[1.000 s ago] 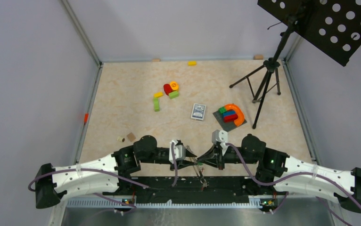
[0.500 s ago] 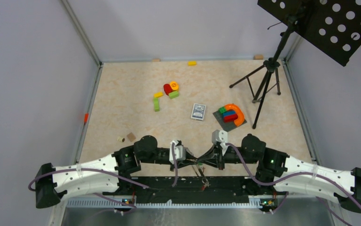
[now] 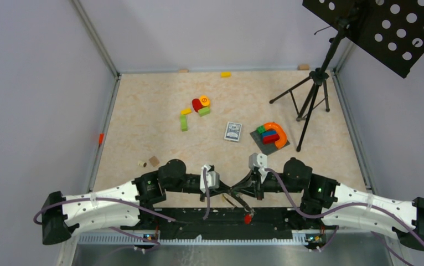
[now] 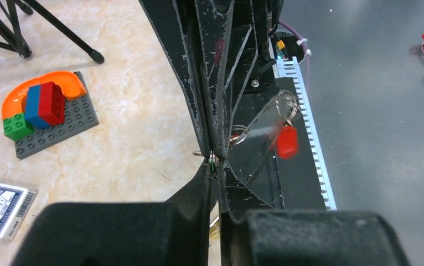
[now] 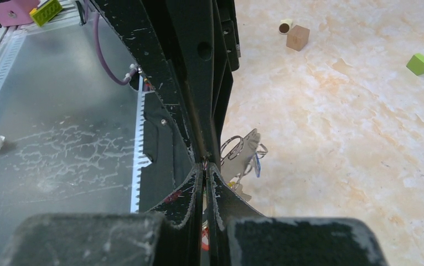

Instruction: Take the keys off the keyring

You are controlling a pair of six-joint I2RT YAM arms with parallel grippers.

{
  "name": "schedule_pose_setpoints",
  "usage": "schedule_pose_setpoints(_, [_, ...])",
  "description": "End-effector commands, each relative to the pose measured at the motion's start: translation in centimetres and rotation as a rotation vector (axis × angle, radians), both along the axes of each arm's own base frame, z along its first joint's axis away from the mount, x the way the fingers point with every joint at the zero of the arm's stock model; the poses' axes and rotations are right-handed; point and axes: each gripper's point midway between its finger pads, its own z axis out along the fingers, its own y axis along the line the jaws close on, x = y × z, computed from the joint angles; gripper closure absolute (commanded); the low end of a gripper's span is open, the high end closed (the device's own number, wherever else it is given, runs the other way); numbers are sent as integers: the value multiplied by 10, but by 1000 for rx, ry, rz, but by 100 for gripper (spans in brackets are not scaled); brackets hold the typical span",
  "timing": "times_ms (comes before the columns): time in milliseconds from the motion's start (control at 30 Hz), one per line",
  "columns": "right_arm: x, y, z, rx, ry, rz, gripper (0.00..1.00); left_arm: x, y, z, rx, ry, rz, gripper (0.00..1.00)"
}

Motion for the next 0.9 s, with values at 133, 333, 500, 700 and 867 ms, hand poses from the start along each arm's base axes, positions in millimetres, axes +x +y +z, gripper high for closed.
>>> schedule_pose_setpoints(133, [-2,8,62,174,-67,22,100,9,-4,22,-56,-34,41,100])
schedule_pose_setpoints(333, [-1,8,62,177,-68,19,100,2,-4,23,-69,-45,-5,100])
schedule_pose_setpoints(500, [-1,7,62,181,-67,16,91,-1,-1,23,-81,-68,-21,100])
schedule_pose_setpoints(700, [2,0,66,201,-77,-18,60,2,9,30,-129,-106,17,100])
schedule_pose_setpoints(867, [7,-10,60,187,-58,-72,63,7,17,34,-152,-117,67,100])
